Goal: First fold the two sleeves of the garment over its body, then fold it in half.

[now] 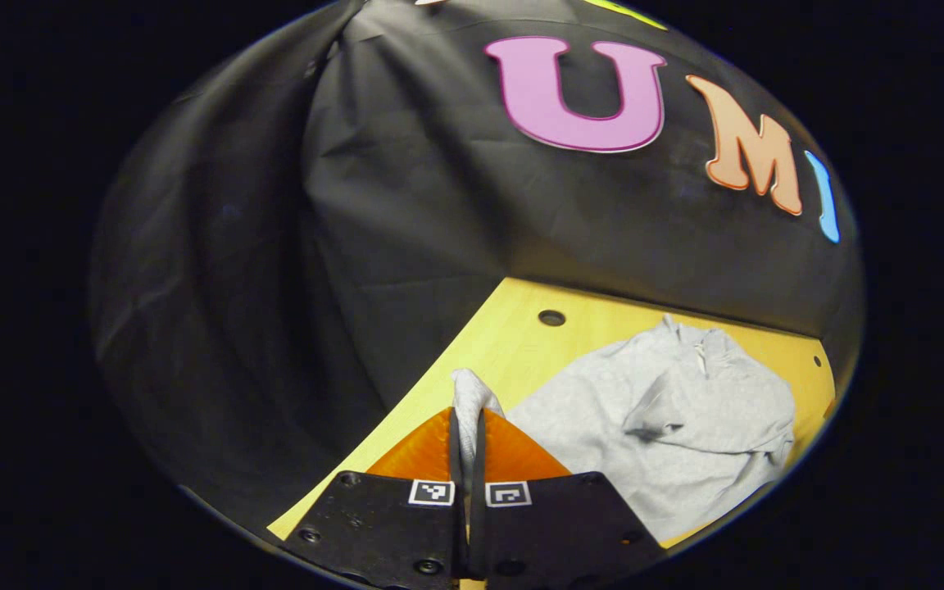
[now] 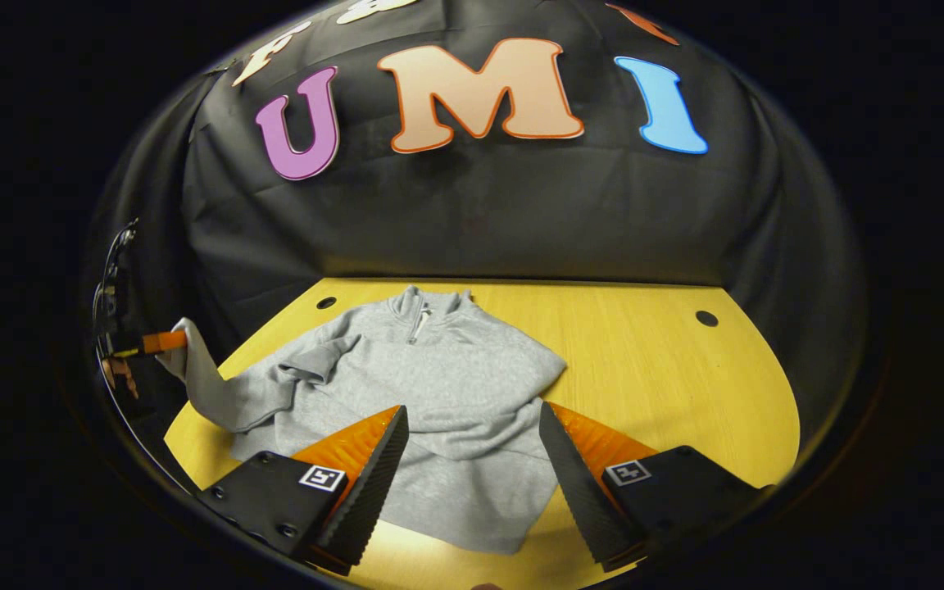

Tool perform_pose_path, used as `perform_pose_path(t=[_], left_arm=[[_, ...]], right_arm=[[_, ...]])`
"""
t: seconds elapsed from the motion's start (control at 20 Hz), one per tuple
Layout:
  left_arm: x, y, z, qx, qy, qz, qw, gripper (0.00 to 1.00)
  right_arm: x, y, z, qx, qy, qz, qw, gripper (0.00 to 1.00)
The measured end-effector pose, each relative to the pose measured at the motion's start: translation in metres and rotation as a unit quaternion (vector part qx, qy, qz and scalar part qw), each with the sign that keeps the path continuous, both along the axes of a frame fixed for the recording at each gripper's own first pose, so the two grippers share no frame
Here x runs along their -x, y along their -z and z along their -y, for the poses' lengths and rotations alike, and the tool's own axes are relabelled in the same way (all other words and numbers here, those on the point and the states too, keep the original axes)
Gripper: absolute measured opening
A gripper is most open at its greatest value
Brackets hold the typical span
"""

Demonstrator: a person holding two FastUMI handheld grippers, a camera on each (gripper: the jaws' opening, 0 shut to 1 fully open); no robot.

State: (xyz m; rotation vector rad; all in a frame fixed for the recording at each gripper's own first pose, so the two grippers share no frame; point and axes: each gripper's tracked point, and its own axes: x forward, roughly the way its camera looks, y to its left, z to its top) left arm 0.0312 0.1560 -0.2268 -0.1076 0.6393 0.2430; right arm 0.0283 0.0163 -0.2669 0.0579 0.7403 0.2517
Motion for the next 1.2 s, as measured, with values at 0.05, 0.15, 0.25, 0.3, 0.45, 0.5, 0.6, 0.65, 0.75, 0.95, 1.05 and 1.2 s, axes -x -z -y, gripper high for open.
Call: perform_pose_path(t=[0.05,0.15,0.25,0.3,0.45,0.5,0.6,0.65,0.75,0.95,1.05,1.2], left_arm=[[-0.012,-0.005,0.013,-0.001,0.013,0.007,1.000,0.00],[-0.033,-0.016,0.038,0.002,0.036,0.020,0.999,0.00],[-0.053,-0.028,0.067,0.014,0.057,0.033,0.998,0.00],[-0.061,-0.031,0.081,0.021,0.068,0.038,0.997,0.00],[-0.087,-0.041,0.129,0.026,0.108,0.051,0.993,0.00],[-0.094,-0.044,0.146,0.027,0.122,0.055,0.991,0.00],[-0.108,-0.050,0.181,0.031,0.149,0.063,0.986,0.00],[-0.112,-0.054,0.199,0.035,0.161,0.065,0.984,0.00],[-0.119,-0.058,0.237,0.041,0.184,0.069,0.980,0.00],[-0.126,-0.060,0.301,0.053,0.227,0.072,0.970,0.00],[-0.128,-0.059,0.334,0.061,0.246,0.071,0.965,0.00],[-0.126,-0.050,0.380,0.073,0.269,0.061,0.958,0.00]], right_arm=[[0.003,0.000,0.008,0.003,0.006,0.000,1.000,0.99],[0.009,-0.001,0.025,0.007,0.018,0.000,1.000,0.96],[0.015,-0.003,0.041,0.010,0.031,-0.002,0.999,0.99],[0.018,-0.002,0.048,0.011,0.037,-0.003,0.999,0.99],[0.025,-0.003,0.070,0.019,0.053,-0.004,0.998,0.99],[0.029,-0.005,0.077,0.022,0.056,-0.004,0.998,0.96],[0.035,-0.007,0.091,0.028,0.062,-0.005,0.998,0.99],[0.037,-0.008,0.097,0.031,0.065,-0.005,0.997,0.99],[0.045,-0.008,0.110,0.037,0.070,-0.006,0.997,0.96],[0.059,-0.006,0.133,0.046,0.081,-0.007,0.996,0.99],[0.065,-0.005,0.145,0.051,0.089,-0.007,0.995,0.96],[0.076,-0.003,0.167,0.055,0.103,-0.013,0.993,0.99]])
